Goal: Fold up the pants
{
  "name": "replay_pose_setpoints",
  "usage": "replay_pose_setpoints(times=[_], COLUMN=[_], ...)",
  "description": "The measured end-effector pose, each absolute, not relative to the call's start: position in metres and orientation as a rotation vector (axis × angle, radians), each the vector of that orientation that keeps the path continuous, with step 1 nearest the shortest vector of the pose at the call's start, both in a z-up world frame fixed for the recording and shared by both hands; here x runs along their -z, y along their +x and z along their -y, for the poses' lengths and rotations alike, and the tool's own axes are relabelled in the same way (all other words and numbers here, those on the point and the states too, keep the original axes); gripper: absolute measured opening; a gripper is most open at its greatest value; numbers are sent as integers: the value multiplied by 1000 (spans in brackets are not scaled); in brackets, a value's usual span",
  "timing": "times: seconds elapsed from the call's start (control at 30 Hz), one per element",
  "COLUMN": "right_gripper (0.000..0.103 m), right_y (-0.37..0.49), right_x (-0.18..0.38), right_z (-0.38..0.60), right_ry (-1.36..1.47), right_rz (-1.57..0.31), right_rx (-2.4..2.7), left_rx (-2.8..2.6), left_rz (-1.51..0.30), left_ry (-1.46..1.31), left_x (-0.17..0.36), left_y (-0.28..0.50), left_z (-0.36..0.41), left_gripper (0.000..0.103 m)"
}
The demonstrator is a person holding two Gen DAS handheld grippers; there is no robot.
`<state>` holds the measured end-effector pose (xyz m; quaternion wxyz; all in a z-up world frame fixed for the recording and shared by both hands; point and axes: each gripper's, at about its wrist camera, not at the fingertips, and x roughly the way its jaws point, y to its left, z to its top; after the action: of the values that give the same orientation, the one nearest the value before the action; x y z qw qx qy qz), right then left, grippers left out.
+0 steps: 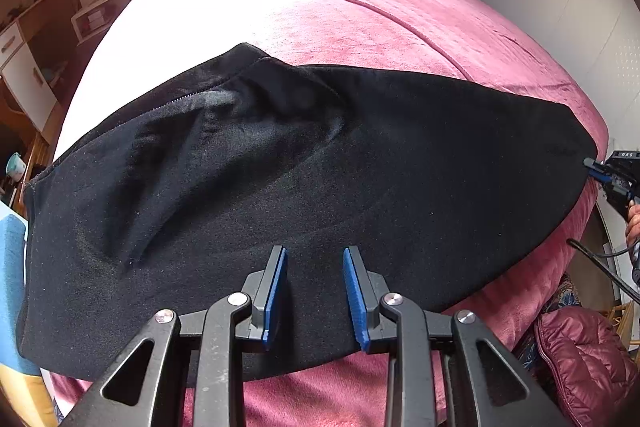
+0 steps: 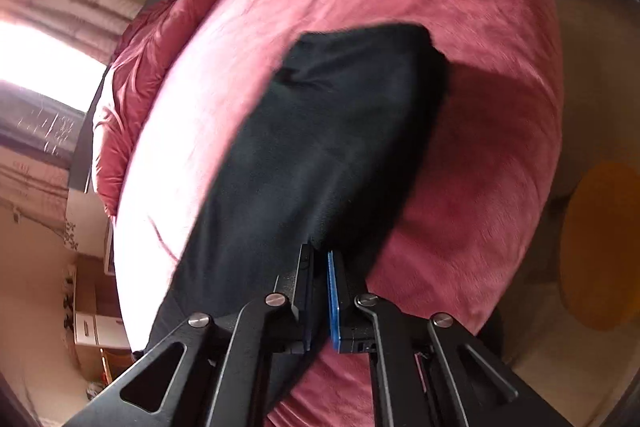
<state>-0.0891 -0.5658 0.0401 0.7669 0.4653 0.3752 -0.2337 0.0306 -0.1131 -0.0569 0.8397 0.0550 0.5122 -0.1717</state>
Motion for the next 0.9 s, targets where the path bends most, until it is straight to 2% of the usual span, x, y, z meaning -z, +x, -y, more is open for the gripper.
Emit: replay_pose_setpoints(times=[0.1, 0.2, 0.37, 0.57, 0.67, 0.77, 0.8, 0.83, 0.9], right_gripper=[5, 6, 19, 20, 27, 26, 23, 14, 10], right_y=[-95, -96, -111, -121, -113, -101, -97, -93, -86], right_x=[-52, -30, -22, -49, -56, -57, -58, -58, -64], right_z=[568, 567, 578, 620, 645, 663, 666, 669, 672], right_ry=[978, 977, 1092, 1069, 1055, 1040, 1027, 1017, 987], right_rz=[-773, -860, -829, -736, -724, -751, -765, -774, -767], right_rx=[516, 532, 501, 604, 660, 704, 715, 719, 726], left_rx=[363, 358, 368, 370, 373, 370, 368, 367, 365], left_rz=[-1084, -1098, -1098, -1098, -1089, -1089, -1092, -1094, -1090], left_ry=[109, 112, 119, 128, 133, 142, 147, 150, 155], left_x=[59, 63, 65, 66, 66, 65, 66, 66, 65], left_y=[32, 35, 36, 37, 36, 35, 36, 36, 37], left_z=[113, 115, 118, 120, 121, 123, 124, 124, 126], left_gripper=[29, 29, 29, 29, 29, 29, 29, 30, 30])
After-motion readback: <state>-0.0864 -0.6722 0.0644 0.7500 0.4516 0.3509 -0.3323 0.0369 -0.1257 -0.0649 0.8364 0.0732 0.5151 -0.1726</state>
